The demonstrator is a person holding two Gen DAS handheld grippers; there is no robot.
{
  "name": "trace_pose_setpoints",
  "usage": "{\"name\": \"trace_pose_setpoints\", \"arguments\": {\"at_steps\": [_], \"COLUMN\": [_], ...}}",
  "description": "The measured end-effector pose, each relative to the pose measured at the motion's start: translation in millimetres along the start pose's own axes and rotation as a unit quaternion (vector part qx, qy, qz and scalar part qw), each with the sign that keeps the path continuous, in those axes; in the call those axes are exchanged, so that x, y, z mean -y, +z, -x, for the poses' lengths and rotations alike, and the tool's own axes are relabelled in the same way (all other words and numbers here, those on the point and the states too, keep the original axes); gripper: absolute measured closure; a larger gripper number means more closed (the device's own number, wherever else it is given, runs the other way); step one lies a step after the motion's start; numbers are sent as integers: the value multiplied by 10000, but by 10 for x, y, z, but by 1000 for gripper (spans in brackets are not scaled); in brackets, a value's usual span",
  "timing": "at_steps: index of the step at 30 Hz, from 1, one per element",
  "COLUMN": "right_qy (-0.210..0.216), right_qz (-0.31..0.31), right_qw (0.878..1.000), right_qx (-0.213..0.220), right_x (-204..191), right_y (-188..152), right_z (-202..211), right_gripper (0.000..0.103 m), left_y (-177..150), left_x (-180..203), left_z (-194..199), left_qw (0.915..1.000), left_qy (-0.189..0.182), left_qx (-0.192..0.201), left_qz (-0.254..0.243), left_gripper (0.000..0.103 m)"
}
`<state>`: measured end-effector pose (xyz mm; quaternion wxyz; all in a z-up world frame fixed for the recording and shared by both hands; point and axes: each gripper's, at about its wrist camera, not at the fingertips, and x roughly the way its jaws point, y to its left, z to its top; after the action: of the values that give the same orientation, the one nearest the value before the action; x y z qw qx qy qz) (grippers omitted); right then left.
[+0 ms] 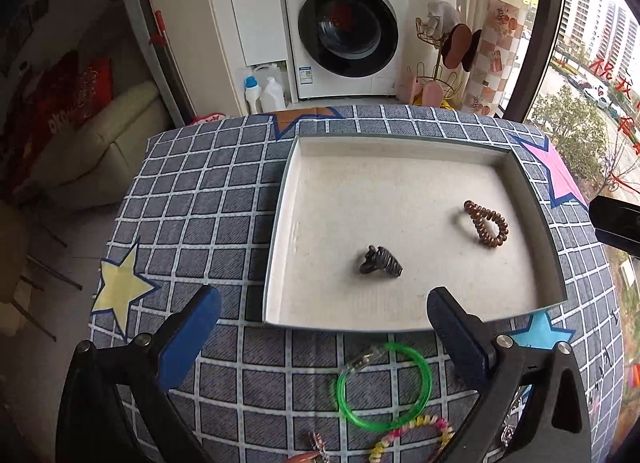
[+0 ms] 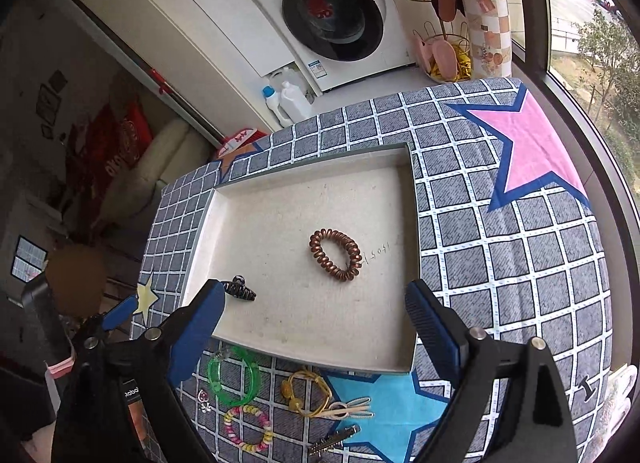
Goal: Organize jewelry
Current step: 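Lift both open tools out of the tray toward the remaining jewelry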
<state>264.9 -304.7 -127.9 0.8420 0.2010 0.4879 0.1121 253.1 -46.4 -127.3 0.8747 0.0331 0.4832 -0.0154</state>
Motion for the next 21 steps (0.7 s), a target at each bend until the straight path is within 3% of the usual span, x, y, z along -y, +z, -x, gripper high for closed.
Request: {"name": "trace_pose_setpoints", "arguments": {"at_steps": [2,3,8,12,21], "right_qy": [-46,-72,-18,-129,-639], "right_qz": [14,13,37,63,-91], "right_qw": [10000,10000,9997,9982,9902], "right_qx": [-2,-1,-258,-579,-1236], "right_x": [-11,-18,-56,-78,42], "right_y": [-100,-153,-430,-659,-1039], "right_z": [60,85,153,135,-68], "right_gripper": [7,0,0,0,0], "left_y": [-126,-193,-468,-601,-691], "left_x": [-91,-128,-217,-242,-250], "left_z": [43,56,25,-49,-182], "left_qw": [9998,9997,9987,9973,9947], "left_qy": [30,68,135,-26,-116], "left_qx": [-99,-141,-431,-697,-959], "left_qz": [155,208,230,236,344], "left_gripper": [0,0,0,0,0]}}
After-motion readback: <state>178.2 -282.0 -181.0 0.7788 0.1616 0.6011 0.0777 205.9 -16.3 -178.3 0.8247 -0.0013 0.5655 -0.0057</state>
